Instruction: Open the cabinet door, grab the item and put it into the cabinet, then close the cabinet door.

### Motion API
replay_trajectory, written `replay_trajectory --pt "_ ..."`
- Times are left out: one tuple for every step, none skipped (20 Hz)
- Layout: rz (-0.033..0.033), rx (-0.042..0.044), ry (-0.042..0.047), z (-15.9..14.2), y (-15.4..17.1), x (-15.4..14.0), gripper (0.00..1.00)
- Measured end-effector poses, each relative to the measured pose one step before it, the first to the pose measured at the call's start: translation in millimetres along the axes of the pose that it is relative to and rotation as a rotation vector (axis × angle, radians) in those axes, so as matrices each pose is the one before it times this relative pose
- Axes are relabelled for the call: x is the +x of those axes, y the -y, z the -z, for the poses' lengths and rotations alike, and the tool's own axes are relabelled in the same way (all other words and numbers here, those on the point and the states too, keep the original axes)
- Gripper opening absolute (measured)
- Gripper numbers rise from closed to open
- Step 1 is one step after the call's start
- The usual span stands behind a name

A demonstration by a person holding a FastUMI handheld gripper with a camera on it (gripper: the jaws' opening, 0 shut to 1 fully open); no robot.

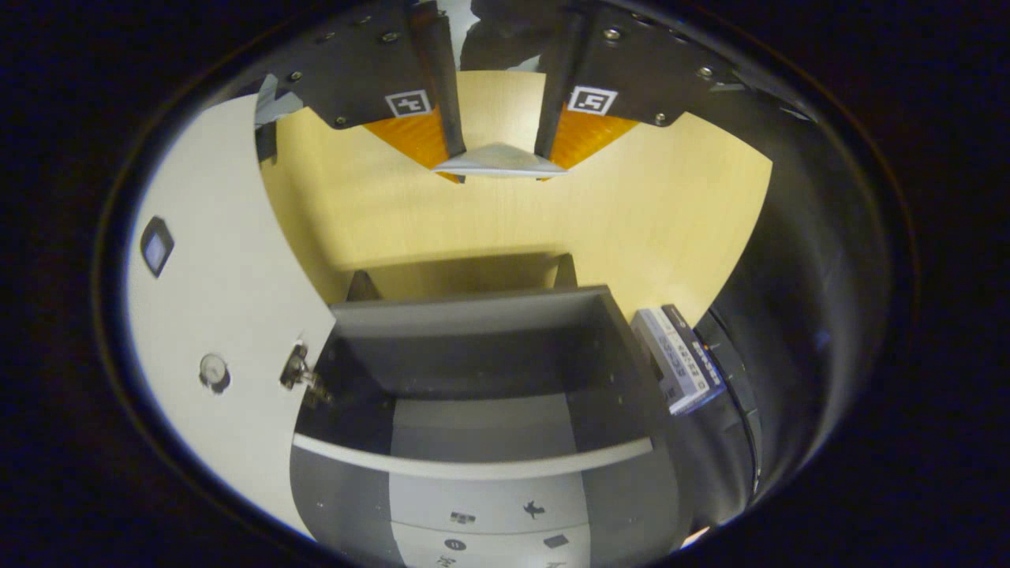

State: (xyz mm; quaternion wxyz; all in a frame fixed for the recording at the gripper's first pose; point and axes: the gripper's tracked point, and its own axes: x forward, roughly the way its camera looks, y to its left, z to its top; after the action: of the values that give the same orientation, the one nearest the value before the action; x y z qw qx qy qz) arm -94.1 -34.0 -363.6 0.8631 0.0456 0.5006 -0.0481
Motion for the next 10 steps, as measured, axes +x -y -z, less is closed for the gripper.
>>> replay_trajectory --pt "0.00177 -0.00857 0.02864 -19.75 3.34 -6.90 0.49" --pt "-0.00096 -0.00886 0.03037 -20.94 2.85 -7.22 0.49" --pt "-0.00210 -0.00585 0.03107 -21.34 2.52 -6.28 0.49" --pt "-0.00337 -0.00617 0.03363 -23.47 2.75 -5.79 0.49" --pt "-0.00051 -0.00850 0.03704 -24.37 3.72 -3.98 0.48" --pt "0.00229 -0.01188 0.03468 -23.95 4.36 -3.60 0.48" --pt "0.00235 -0.00790 0.03512 -23.95 2.11 -3.18 0.48" --pt "-0.00144 -0.00120 0.02824 -23.86 2.64 -2.68 0.49" --pt "-0.00802 0.00513 0.01886 -18.35 1.78 0.78 0.48" --pt "-0.01141 0.01086 0.00955 -17.42 1.92 1.75 0.48"
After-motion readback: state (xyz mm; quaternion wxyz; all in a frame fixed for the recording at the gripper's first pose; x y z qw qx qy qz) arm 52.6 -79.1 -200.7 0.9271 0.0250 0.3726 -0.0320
